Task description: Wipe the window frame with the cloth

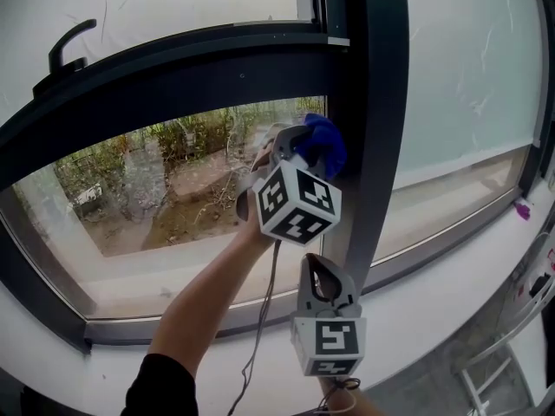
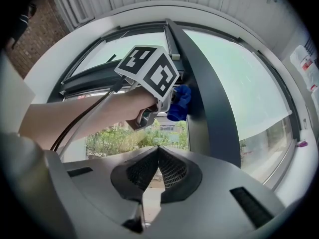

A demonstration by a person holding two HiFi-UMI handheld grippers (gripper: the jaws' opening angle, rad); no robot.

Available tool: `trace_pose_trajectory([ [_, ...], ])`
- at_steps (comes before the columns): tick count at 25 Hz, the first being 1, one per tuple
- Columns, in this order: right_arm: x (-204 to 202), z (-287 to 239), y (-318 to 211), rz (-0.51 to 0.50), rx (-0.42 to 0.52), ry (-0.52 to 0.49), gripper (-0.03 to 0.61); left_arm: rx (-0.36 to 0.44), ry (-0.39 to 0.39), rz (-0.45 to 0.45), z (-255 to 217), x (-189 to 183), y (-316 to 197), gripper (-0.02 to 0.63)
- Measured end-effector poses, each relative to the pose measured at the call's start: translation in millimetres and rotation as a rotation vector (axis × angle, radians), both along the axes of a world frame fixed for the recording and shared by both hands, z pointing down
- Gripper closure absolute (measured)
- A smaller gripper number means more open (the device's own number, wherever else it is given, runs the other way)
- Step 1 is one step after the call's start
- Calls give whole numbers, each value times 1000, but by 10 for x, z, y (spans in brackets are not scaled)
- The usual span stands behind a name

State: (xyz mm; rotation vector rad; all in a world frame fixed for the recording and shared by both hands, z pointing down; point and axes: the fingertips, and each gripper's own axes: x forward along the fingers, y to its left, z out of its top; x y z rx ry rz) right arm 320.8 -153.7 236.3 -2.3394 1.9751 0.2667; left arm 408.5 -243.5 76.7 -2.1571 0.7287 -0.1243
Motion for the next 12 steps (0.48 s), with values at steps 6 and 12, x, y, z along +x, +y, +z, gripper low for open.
trace_pose_trajectory([
  [6, -41, -81, 21, -7, 21, -27, 572, -13, 50, -11, -155, -14, 0, 551],
  [12, -44, -142, 45, -4, 29, 11, 572, 13, 133, -59, -351, -35, 3, 549],
])
